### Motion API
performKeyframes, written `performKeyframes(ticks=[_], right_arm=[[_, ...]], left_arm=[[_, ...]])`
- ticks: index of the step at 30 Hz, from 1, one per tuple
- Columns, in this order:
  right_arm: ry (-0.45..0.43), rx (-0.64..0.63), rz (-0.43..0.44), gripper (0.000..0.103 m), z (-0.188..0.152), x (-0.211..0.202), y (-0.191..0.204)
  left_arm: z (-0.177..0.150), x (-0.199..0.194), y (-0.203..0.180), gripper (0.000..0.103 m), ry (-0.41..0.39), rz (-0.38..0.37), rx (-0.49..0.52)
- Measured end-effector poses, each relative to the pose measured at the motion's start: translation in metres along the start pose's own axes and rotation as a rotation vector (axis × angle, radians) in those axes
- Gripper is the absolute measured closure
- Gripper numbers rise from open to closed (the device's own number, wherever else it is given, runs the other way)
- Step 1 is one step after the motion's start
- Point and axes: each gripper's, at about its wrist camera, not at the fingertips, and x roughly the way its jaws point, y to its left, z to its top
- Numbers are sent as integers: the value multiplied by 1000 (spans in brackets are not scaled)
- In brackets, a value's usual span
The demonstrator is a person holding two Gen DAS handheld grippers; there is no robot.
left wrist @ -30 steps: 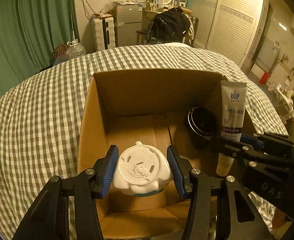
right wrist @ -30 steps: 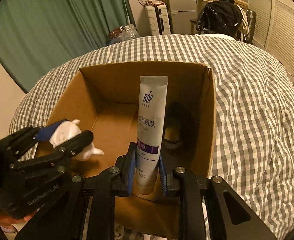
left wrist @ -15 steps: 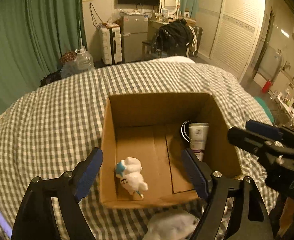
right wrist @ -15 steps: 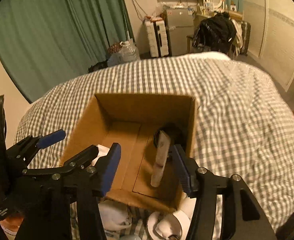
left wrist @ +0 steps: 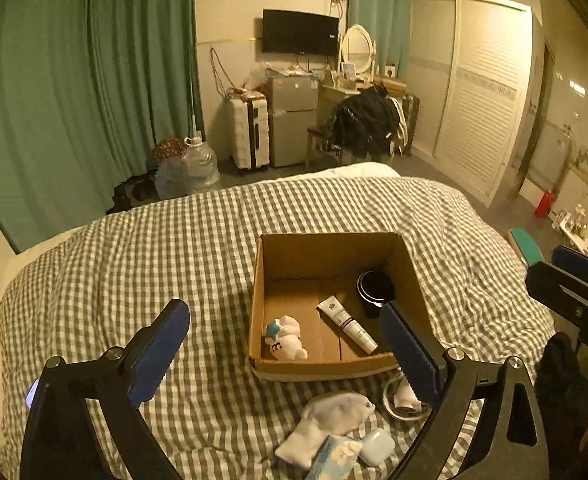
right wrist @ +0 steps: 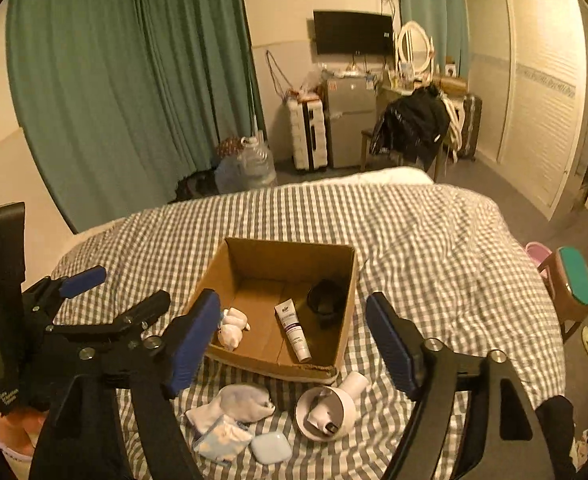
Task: Organize objects
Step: 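Lift both grippers out of the box back over the remaining items, then grasp the blue floral tissue pack with the left gripper while the right grasps the white earbud case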
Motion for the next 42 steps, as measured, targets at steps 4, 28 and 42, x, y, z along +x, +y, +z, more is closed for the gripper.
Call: performKeyframes(ticks=[4,28,42], right_arm=[[-49,-24,-17,21,-9,-32,4],[30,-64,-95,8,-148,-26,-12],[219,21,-101,8,-193,37,-34]], left_arm=[[-12,-24,-2,4,-22,12,9],[-159,13,-37,2,167,43,54],[-202,76,-70,9,331,-4,173]])
